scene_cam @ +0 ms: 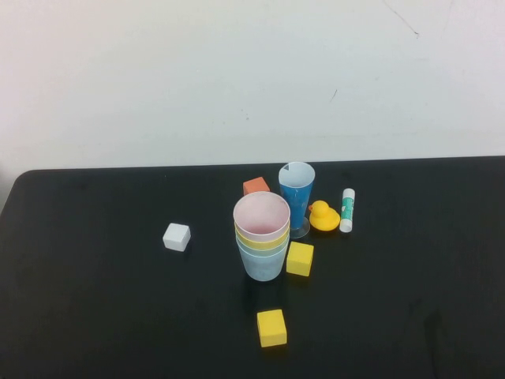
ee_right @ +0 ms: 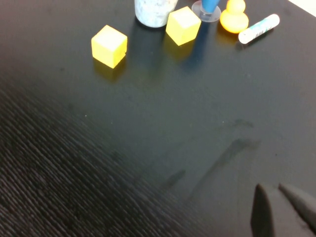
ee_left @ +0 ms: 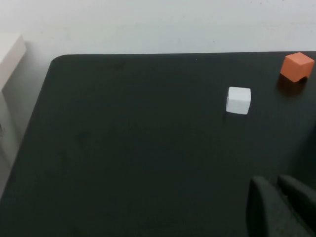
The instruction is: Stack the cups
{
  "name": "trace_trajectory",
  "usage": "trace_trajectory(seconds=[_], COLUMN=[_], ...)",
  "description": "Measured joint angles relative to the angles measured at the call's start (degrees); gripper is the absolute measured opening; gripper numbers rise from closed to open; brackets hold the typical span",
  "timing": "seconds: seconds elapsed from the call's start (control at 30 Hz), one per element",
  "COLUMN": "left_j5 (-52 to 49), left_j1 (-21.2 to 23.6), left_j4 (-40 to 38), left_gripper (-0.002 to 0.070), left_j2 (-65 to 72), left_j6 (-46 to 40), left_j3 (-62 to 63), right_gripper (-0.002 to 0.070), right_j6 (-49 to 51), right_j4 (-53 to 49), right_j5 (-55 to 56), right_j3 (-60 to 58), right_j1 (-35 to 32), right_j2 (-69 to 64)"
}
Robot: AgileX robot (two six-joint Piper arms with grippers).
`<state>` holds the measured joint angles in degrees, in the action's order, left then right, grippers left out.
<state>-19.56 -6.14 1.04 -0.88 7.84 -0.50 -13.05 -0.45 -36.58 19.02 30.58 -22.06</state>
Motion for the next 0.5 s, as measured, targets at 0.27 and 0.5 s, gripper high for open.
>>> trace_trajectory(seconds=[0.27,0.5], left_j5=[0.1,0.1], left_j1=[0.1,0.1], left_j4=[0.0,0.0], left_gripper=[0.0001,0.0001], left_j2=[0.0,0.0], left_j6=[-0.5,-0.5], left_j3=[0.0,0.0], right_gripper=[0.0,0.0], right_j6=[0.0,0.0], right_j4=[0.0,0.0], right_j5=[0.0,0.0], right_j3=[0.0,0.0], right_j1=[0.0,0.0], right_j2=[0.0,0.0])
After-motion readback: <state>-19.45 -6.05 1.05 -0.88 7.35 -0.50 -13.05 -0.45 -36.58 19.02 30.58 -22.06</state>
